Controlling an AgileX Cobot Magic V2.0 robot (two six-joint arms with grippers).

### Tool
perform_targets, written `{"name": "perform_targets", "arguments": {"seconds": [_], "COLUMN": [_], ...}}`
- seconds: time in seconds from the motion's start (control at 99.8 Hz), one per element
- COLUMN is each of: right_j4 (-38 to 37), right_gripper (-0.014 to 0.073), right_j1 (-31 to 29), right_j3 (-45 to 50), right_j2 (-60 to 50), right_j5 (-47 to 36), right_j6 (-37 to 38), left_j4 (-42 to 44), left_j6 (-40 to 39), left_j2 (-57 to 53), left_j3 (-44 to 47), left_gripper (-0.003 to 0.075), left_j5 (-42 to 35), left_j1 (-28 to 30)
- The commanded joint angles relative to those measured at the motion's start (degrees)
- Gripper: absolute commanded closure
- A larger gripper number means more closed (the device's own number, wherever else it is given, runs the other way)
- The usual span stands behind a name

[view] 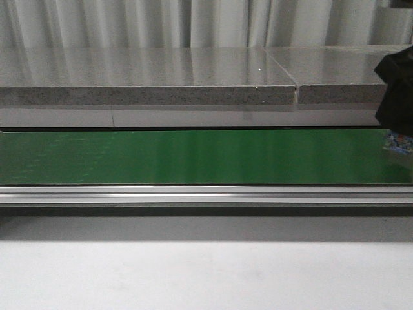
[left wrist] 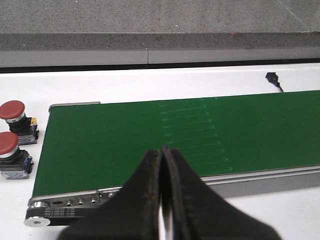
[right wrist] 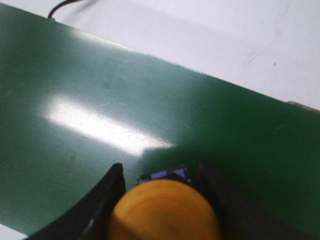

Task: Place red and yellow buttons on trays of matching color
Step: 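Grasp the yellow button off the belt end with the right gripper, then lower the yellow button into the yellow tray and open the right gripper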

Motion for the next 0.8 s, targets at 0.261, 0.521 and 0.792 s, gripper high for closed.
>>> {"name": "perform_targets", "arguments": {"seconds": [0.261,0.521,0.792], "right_j4": [0.86,0.86,0.86], "right_gripper": [0.0467,0.0467,0.0467], "right_j1": [-15.73,-32.4,-38.48], "right_j3": [-1.62,-1.62,-1.62], "right_j2": [-13.32,-14.96,-12.31], "right_j5": [5.14,-0.18,-15.24], "right_j6": [3.2,12.25,14.96], "left_j4": [-0.15,-0.15,-0.15], "left_j6": [-0.61,-0.61,-0.61], "left_j2": [0.25,0.25,0.25], "left_j3": [-1.56,-1.56,-1.56], "left_gripper": [0.0739,0.0739,0.0739], "left_j5": [-4.63,-4.63,-4.63], "left_j1": [-0.09,-0.09,-0.09]}}
